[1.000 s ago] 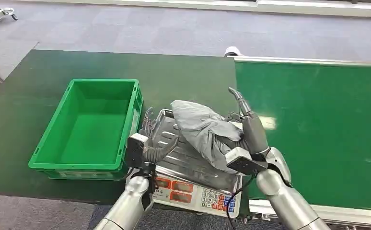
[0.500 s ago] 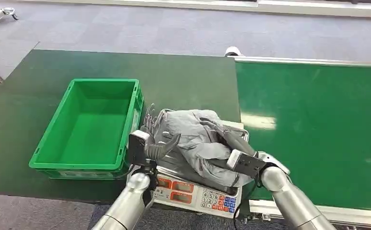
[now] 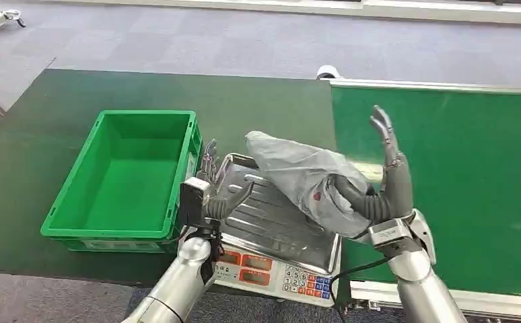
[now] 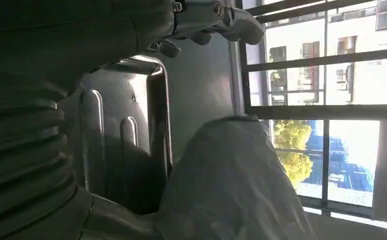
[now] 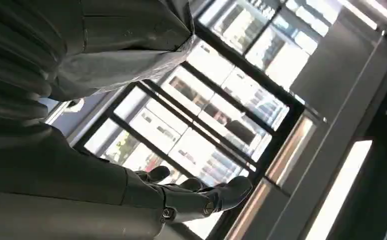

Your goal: Moved the parcel from conveyor to table for the left to box.

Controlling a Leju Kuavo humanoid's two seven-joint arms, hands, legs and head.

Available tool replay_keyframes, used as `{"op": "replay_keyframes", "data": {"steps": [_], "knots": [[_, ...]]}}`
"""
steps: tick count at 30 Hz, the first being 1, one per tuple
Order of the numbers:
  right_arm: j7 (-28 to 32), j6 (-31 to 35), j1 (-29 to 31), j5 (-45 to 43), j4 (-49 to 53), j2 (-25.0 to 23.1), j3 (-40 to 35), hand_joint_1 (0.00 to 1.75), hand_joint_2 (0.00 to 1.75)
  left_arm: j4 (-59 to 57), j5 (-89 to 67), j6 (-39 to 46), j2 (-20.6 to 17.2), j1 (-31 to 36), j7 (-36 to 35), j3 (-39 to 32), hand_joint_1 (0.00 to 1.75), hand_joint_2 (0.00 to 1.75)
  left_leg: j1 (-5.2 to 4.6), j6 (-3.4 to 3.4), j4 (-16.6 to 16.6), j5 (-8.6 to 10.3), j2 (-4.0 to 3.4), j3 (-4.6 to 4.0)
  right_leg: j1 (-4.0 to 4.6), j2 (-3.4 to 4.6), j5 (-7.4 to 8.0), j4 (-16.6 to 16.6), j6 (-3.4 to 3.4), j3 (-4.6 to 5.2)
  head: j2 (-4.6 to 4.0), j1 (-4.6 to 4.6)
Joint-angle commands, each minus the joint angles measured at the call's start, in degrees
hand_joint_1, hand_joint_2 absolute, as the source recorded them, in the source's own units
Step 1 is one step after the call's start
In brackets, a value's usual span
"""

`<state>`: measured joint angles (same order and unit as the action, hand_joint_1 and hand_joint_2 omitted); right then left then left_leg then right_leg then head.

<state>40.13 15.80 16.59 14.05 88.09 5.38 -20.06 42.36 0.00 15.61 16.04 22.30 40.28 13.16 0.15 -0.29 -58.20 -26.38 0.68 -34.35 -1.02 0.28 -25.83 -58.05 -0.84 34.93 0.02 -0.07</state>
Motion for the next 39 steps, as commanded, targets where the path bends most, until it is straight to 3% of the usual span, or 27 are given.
{"op": "replay_keyframes", "data": {"steps": [1, 6, 8, 11, 12, 14, 15, 17, 21, 25, 32, 33, 35, 37, 39], "knots": [[-0.13, 5.39, -3.55, -3.92, 1.92, -0.86, 7.6, 0.0, 1.75, -1.71, 0.57, 0.62, -0.83, 0.39, -0.28, 1.58, 0.0, 1.75, 0.04, -0.01, 0.04, -0.01, 0.02, 0.11, 0.05, -0.08, -0.01, 0.08, 0.04, -0.15, 0.0, 0.0], [-3.56, 1.73, -3.39, -4.4, -4.15, -0.72, 9.57, 0.0, 1.75, -0.56, 0.51, 1.08, -1.28, -0.63, -0.28, 0.88, 0.0, 1.75, 0.05, -0.02, 0.15, -0.02, -0.08, 0.26, 0.07, 0.0, 0.02, 0.19, 0.07, -0.28, 0.0, 0.0], [-8.78, -4.17, -1.78, -1.46, -10.18, 0.64, 7.54, 0.0, 1.75, -0.01, 0.33, 1.13, -1.82, -0.74, -0.28, 0.53, 0.0, 1.75, 0.05, -0.01, 0.11, -0.01, -0.12, 0.21, 0.07, 0.06, 0.04, 0.16, 0.05, -0.21, 0.0, 0.0], [-17.96, -8.84, 0.33, 11.19, -19.23, 2.84, 2.56, 0.0, 1.75, 1.06, -0.13, 1.1, -2.51, -1.29, -0.28, 0.15, 0.0, 1.75, 0.1, -0.02, 0.22, -0.01, -0.32, 0.39, 0.13, 0.23, 0.12, 0.31, 0.08, -0.36, 0.0, 0.0], [-23.71, -16.19, 1.12, 13.25, -23.98, 3.21, 0.73, 0.0, 1.75, 1.13, -0.5, 0.6, -2.82, -1.42, -0.28, 0.36, 0.0, 1.75, 0.06, -0.02, 0.12, -0.01, -0.18, 0.23, 0.08, 0.11, 0.06, 0.16, 0.05, -0.21, 0.0, 0.0], [-21.48, -14.03, 1.47, 22.34, -27.64, 4.94, -4.23, 0.0, 1.75, 1.3, -0.81, 0.14, -2.97, -1.28, -0.28, 0.57, 0.0, 1.75, 0.1, -0.03, 0.27, 0.01, -0.32, 0.46, 0.13, 0.22, 0.14, 0.34, 0.07, -0.39, 0.0, -0.02], [-21.55, -20.37, 2.76, 19.16, -31.67, 3.82, -3.79, 0.0, 1.75, 0.43, -0.9, 0.21, -2.86, -0.59, -0.28, 0.67, 0.0, 1.75, 0.08, -0.01, 0.23, 0.03, -0.18, 0.35, 0.11, 0.09, 0.11, 0.31, 0.05, -0.37, 0.0, 0.0], [-21.06, -22.6, 5.64, 23.7, -35.7, 4.63, -7.88, 0.0, 1.75, -0.84, -1.09, 0.08, -2.54, 0.71, -0.28, 0.87, 0.0, 1.75, 0.11, -0.01, 0.12, -0.01, -0.23, 0.31, 0.13, 0.14, 0.08, 0.2, 0.04, -0.32, 0.0, -0.02], [-14.54, -28.06, 9.5, 23.61, -41.02, 4.36, -11.68, 0.0, 1.75, -2.4, -1.31, 0.04, -2.27, 2.68, -0.28, 1.32, 0.0, 1.75, 0.08, -0.03, 0.16, 0.0, -0.37, 0.43, 0.1, 0.26, 0.13, 0.22, 0.07, -0.37, 0.0, -0.04], [-7.05, -27.41, 8.8, 18.64, -35.46, 3.46, -9.84, 0.0, 1.75, -0.84, -0.95, 0.39, -2.63, 1.54, -0.28, 1.13, 0.0, 1.75, 0.11, -0.07, 0.26, -0.02, -0.59, 0.92, 0.14, 0.49, 0.18, 0.31, 0.1, -0.7, 0.0, 0.0], [-3.06, -26.78, 2.56, 9.1, -18.9, 3.03, -3.27, 0.0, 1.75, -0.77, -1.01, -0.05, -2.41, 1.49, -0.28, 1.78, 0.0, 1.75, 0.06, -0.19, 0.15, -0.19, -0.54, 1.02, 0.2, 0.44, 0.02, 0.15, 0.15, -0.81, 0.0, -0.02], [-3.38, -30.42, 1.2, 5.6, -16.83, 3.04, -2.41, 0.0, 1.75, -1.18, -1.12, -0.18, -2.27, 1.83, -0.28, 2.01, 0.0, 1.75, 0.09, -0.2, 0.2, -0.17, -0.49, 1.02, 0.23, 0.38, 0.02, 0.22, 0.16, -0.84, 0.0, -0.02], [-3.54, -31.3, 0.89, 5.62, -16.2, 3.39, -2.76, 0.0, 1.75, -1.36, -1.15, -0.3, -2.23, 1.96, -0.28, 2.12, 0.0, 1.75, 0.06, -0.19, 0.13, -0.22, -0.45, 1.01, 0.21, 0.39, -0.03, 0.12, 0.16, -0.8, 0.0, -0.02], [-3.14, -38.03, 0.99, 3.81, -16.03, 3.82, -4.65, 0.0, 1.75, -2.3, -1.1, -0.97, -2.14, 2.69, -0.28, 2.64, 0.0, 1.75, 0.06, -0.21, 0.19, -0.24, -0.52, 1.05, 0.2, 0.47, -0.04, 0.14, 0.19, -0.81, 0.0, -0.02], [-3.43, -39.83, 1.94, 3.82, -16.84, 3.45, -5.7, 0.0, 1.75, -2.9, -1.11, -1.07, -1.91, 3.21, -0.28, 2.76, 0.0, 1.75, 0.07, -0.2, 0.12, -0.25, -0.52, 0.93, 0.2, 0.48, -0.06, 0.11, 0.19, -0.7, 0.0, -0.02]]}}
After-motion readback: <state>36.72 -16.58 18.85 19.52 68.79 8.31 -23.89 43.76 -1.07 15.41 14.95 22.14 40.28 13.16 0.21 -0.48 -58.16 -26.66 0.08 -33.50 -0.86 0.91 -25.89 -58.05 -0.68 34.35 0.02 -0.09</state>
